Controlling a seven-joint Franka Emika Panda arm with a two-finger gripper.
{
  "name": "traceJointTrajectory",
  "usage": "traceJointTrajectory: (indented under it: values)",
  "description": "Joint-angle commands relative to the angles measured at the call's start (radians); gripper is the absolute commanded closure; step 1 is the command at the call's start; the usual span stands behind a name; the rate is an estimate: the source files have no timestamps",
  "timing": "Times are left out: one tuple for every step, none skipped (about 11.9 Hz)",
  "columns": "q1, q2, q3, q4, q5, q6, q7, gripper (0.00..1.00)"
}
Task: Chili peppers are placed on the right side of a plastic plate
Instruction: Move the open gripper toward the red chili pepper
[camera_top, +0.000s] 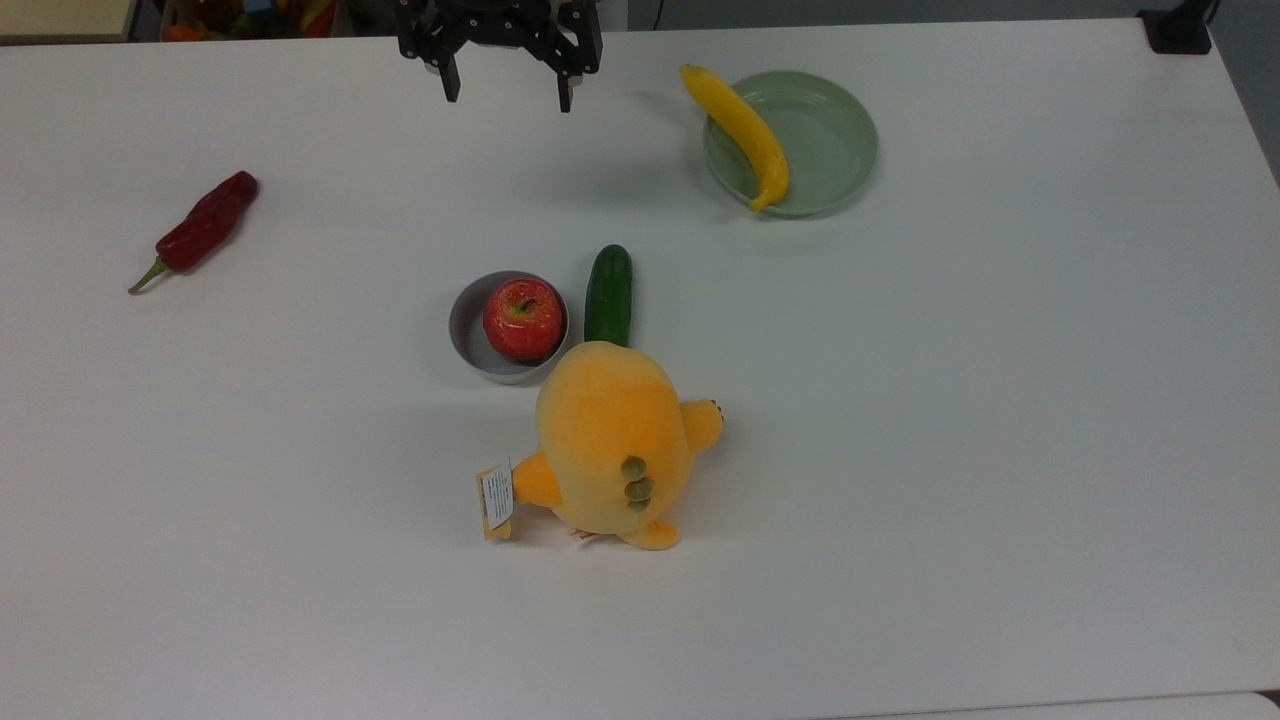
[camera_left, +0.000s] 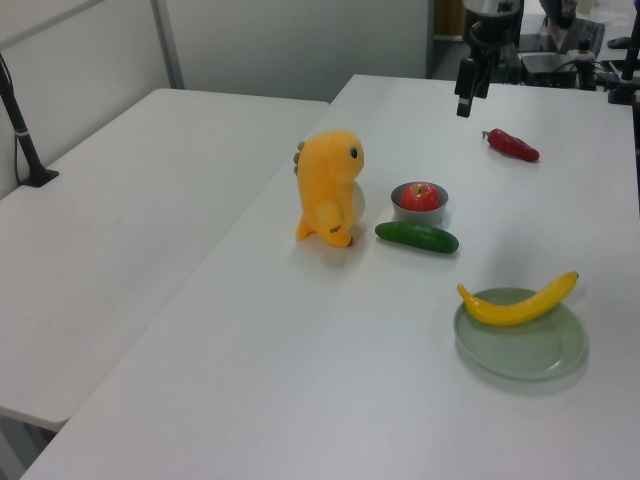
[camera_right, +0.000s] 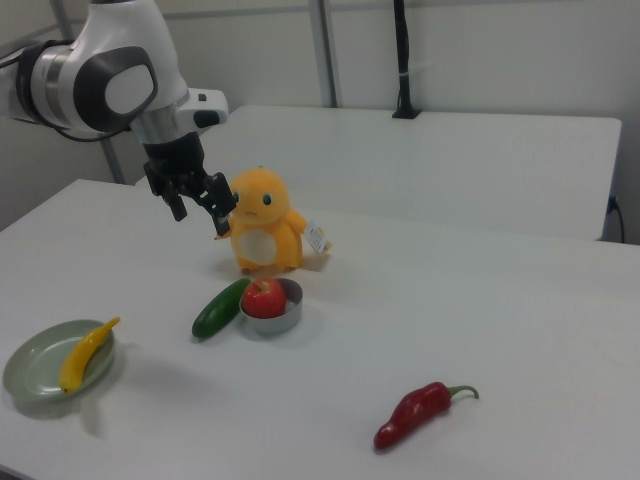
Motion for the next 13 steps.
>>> traceJointTrajectory:
  values:
    - [-0.005, 0.075, -0.004, 0.108, 0.000, -0.116, -0.007, 0.00]
    - [-0.017, 0.079, -0.005, 0.138, 0.000, -0.120, -0.004, 0.00]
    - [-0.035, 0.079, -0.004, 0.152, 0.003, -0.130, -0.004, 0.00]
    - [-0.035, 0.079, -0.004, 0.152, 0.003, -0.149, -0.004, 0.00]
    - [-0.034, 0.079, -0.004, 0.152, 0.003, -0.149, -0.005, 0.00]
    - [-0.035, 0.079, -0.004, 0.158, 0.003, -0.150, -0.005, 0.00]
    - [-0.032, 0.078, -0.004, 0.156, 0.003, -0.158, -0.004, 0.00]
    - [-0.034, 0.079, -0.004, 0.159, 0.003, -0.158, 0.002, 0.00]
    - [-0.032, 0.078, -0.004, 0.158, 0.002, -0.160, 0.009, 0.00]
    - [-0.031, 0.081, -0.004, 0.160, -0.009, -0.161, 0.024, 0.00]
    - [-0.047, 0.078, -0.007, 0.160, -0.006, -0.163, 0.021, 0.00]
    - [-0.069, 0.079, -0.005, 0.161, -0.012, -0.169, 0.012, 0.00]
    - [-0.066, 0.085, -0.004, 0.158, -0.047, -0.172, 0.003, 0.00]
